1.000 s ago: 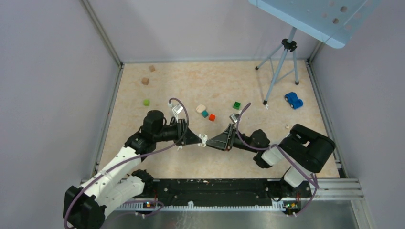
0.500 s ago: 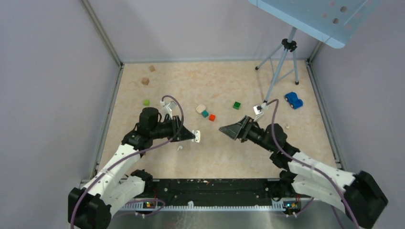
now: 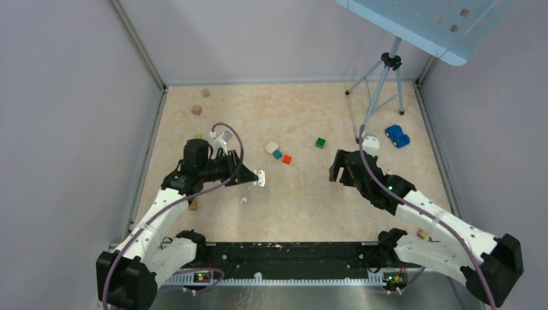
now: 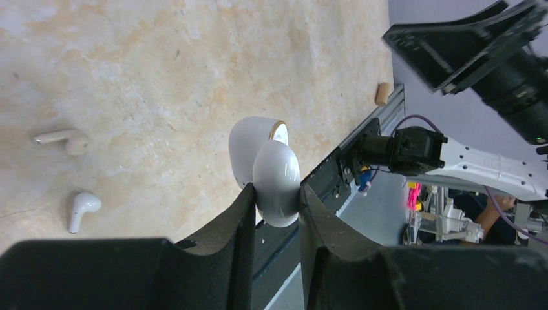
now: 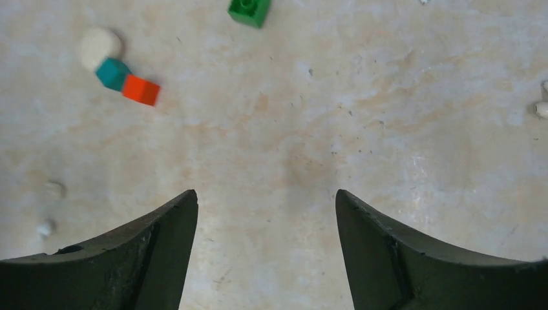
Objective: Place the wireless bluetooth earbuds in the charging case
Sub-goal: Pass from the right arm to the left, then pick up the left earbud from the center of the board.
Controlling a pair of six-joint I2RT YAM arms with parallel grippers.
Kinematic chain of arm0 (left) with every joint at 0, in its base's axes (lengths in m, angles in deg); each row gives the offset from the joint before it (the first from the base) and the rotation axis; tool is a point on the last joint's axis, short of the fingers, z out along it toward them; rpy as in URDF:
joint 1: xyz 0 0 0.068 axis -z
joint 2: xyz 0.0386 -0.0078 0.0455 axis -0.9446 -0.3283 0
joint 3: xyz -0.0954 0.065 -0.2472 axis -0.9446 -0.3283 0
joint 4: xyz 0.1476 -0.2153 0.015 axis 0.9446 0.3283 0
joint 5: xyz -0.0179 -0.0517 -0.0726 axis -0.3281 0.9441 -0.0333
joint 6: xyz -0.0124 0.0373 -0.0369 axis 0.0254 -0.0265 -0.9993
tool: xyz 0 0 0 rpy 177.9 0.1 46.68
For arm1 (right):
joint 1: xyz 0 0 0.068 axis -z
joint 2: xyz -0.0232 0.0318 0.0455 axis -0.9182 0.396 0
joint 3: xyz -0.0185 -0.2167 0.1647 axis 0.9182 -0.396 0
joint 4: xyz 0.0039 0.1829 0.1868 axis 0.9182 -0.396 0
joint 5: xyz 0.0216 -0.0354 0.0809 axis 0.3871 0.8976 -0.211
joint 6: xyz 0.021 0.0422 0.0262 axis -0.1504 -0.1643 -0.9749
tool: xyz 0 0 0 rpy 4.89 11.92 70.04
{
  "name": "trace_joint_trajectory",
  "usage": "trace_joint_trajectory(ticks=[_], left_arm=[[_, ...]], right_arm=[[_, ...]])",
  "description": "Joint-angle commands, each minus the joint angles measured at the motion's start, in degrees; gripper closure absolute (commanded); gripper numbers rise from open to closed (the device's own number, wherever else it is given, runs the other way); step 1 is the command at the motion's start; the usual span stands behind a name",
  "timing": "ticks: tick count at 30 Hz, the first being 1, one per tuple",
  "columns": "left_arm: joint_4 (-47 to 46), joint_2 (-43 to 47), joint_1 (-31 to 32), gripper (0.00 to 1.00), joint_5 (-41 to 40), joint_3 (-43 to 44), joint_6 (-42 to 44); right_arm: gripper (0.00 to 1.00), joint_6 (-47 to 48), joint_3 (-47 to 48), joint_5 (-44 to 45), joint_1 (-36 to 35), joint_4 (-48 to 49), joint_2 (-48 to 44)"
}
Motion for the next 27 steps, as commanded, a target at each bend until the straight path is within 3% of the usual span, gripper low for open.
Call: trace_joint_trajectory(ticks=[1,3,9,14,18,21,27], left_arm=[[2.3,1.0,-3.6,0.87,0.9,3.4,2.5],[4.1,0.9,-6.1,0.88,1.5,3.0,2.8],[9.0,1.0,-19.2,0.88,5.9,1.2,4.8],[7.5,2.9,-21.9,0.88,6.4,-2.0,1.6],[6.5,5.6,-22.4,0.87,6.3,-2.6,-0.4],[6.5,5.9,-22.4,0.86,7.5,-2.5,-0.6],[0.0,5.4,-22.1,0.87,13.2,-5.5,-5.1]], right_arm=[[0.24,9.5,2.7,-5.0,0.0,4.1,7.2],[0.24,9.4,3.2,-10.6,-0.3,9.7,11.0],[0.24,7.7,5.0,-14.2,-4.6,17.8,22.4],[0.24,6.6,9.3,-14.7,-11.1,20.7,29.5],[0.2,5.0,9.9,-15.5,-11.7,21.4,32.3],[0.19,6.0,10.1,-13.2,-8.3,16.9,30.9],[0.19,9.1,7.6,-9.2,6.6,8.8,22.5]])
